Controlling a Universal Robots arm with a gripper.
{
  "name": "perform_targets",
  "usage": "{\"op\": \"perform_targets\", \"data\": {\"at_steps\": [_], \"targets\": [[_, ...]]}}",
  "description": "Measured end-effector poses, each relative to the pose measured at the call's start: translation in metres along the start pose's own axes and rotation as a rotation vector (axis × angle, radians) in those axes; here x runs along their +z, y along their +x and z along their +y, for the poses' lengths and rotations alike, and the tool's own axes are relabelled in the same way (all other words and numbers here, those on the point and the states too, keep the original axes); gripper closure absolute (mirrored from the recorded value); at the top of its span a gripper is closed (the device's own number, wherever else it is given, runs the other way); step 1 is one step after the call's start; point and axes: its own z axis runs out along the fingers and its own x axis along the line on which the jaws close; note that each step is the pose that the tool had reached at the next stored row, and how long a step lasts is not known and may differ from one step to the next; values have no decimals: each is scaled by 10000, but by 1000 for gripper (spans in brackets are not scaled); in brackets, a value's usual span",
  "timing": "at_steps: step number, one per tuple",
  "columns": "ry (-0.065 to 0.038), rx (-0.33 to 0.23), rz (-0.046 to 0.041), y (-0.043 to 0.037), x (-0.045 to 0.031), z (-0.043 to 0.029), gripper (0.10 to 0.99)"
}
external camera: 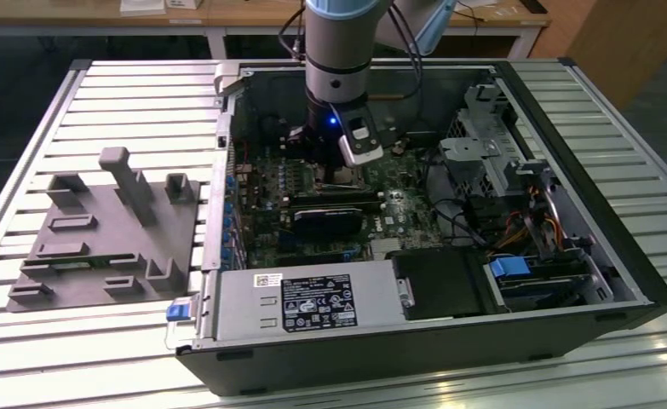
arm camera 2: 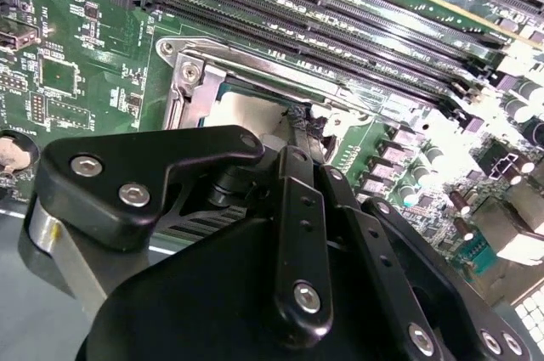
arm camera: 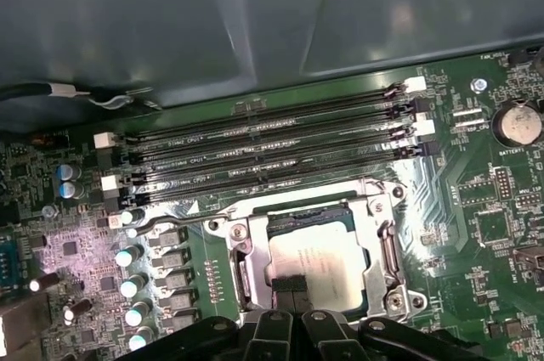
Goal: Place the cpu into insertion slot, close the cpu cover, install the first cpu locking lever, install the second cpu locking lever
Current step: 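Close the cpu cover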
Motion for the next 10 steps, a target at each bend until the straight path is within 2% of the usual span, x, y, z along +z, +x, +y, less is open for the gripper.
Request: {"op": "perform_targets", "data": {"at_steps": [10], "targets": [[0, -197, 12, 2, 10, 22, 980]]}}
